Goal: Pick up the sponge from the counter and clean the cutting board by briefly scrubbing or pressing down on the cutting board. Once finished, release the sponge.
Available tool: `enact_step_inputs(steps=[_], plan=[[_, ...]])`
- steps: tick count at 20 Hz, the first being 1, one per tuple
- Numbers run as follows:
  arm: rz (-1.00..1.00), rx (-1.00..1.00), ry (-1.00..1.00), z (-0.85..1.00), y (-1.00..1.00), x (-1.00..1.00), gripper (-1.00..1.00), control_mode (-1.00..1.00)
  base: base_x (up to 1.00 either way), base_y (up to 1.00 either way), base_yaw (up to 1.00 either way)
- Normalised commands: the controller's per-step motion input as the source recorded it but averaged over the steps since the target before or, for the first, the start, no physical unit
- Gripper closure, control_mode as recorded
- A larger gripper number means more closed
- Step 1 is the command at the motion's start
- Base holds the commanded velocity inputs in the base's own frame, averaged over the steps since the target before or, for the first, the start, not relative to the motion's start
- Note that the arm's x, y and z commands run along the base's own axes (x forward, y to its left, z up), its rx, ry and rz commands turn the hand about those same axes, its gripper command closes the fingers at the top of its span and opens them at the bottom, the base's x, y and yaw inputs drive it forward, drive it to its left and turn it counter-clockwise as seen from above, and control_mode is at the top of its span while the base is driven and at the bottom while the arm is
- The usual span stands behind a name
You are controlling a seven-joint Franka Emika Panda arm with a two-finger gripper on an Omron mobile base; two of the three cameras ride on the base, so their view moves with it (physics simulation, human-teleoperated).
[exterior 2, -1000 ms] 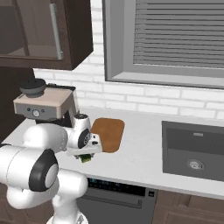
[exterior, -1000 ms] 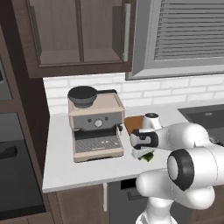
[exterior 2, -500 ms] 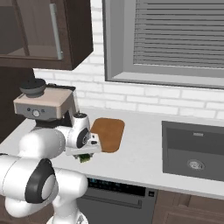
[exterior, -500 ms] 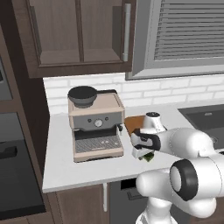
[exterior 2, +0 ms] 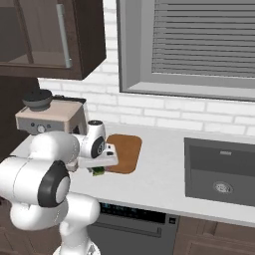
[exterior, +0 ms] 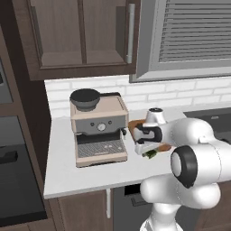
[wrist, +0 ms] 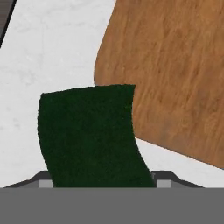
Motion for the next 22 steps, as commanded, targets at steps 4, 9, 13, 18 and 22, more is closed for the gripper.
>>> enact_step_inputs(steps=[4, 9, 13, 18, 22], plan=[[0.0, 0.01, 0.05, 0.06, 0.0, 0.31, 1.0, -1.0, 0.0, 0.0, 0.0], [0.0, 0.0, 0.0, -0.08, 0.0, 0.05, 1.0, -1.0, 0.0, 0.0, 0.0], [0.0, 0.0, 0.0, -0.14, 0.0, 0.0, 1.0, -1.0, 0.0, 0.0, 0.0], [0.0, 0.0, 0.0, -0.17, 0.0, 0.06, 1.0, -1.0, 0.0, 0.0, 0.0], [0.0, 0.0, 0.0, -0.07, 0.0, 0.25, 1.0, -1.0, 0.0, 0.0, 0.0]])
